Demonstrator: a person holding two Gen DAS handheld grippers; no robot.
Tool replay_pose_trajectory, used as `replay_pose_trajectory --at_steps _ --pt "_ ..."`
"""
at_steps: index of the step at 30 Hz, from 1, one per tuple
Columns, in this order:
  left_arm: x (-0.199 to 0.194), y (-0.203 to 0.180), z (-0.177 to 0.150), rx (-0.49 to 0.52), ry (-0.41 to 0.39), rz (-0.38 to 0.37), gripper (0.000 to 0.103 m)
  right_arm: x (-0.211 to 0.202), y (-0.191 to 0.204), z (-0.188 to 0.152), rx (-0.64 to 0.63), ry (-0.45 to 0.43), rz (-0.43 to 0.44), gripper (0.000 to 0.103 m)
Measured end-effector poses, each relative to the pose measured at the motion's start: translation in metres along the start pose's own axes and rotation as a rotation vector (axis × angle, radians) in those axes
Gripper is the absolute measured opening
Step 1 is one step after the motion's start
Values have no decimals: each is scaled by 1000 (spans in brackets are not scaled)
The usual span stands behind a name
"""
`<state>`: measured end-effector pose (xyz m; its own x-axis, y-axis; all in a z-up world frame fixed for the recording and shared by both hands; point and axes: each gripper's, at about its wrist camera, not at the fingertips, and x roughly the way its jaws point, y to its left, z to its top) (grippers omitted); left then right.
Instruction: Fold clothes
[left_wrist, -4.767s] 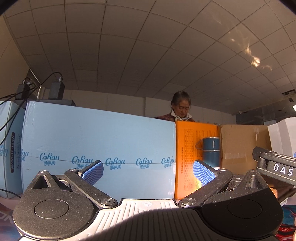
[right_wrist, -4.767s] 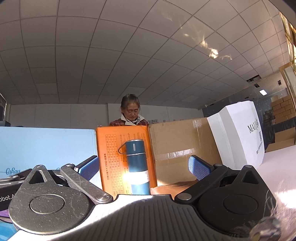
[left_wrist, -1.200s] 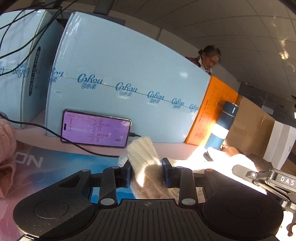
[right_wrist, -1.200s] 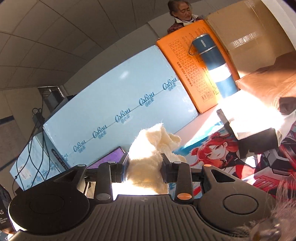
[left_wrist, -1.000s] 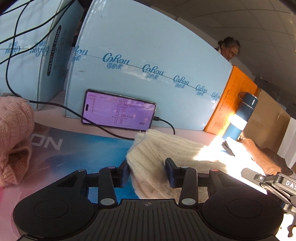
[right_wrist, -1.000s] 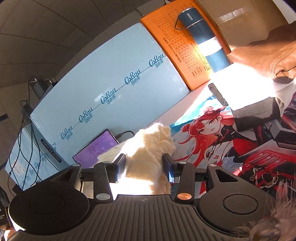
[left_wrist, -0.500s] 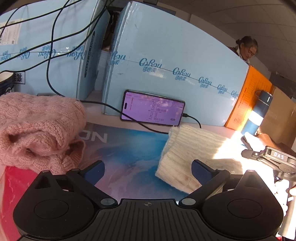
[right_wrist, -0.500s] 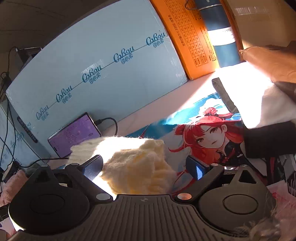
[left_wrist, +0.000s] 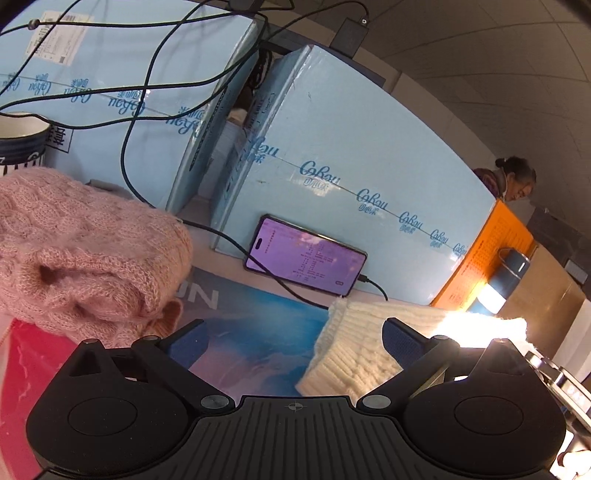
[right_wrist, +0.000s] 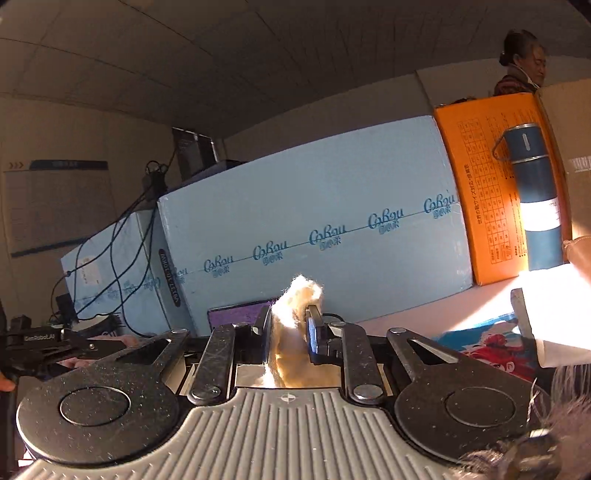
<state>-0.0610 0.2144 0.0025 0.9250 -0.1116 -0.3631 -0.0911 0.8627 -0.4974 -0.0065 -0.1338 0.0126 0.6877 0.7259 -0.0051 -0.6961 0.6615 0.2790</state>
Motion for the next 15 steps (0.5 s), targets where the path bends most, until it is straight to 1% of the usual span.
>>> replay_pose_trajectory --at_steps 2,4,6,9,11,12,13,14,15 --pt "-1 4 1 -56 11 -66 101 -6 12 1 -18 5 159 17" --pt "-3 9 2 -112 22 -133 101 -8 23 -2 -30 48 287 17" --pt "-1 11 1 -152 43 -200 101 -8 33 -4 -41 96 391 15" --pt "7 10 -3 -187 92 -260 101 -10 43 -7 -51 145 507 13" --pt "13 8 -7 -200 123 -281 101 -10 50 -9 -80 163 506 13" --pt "16 8 -9 -202 133 -282 101 -10 51 -10 -91 154 482 13" --pt "19 7 -12 -203 142 -284 101 -11 48 -9 -86 125 441 17" --pt "20 8 -13 -211 136 -282 101 -12 43 -7 -63 90 380 41" --pt "19 10 -13 -222 133 -285 101 -10 36 -6 -30 93 329 56"
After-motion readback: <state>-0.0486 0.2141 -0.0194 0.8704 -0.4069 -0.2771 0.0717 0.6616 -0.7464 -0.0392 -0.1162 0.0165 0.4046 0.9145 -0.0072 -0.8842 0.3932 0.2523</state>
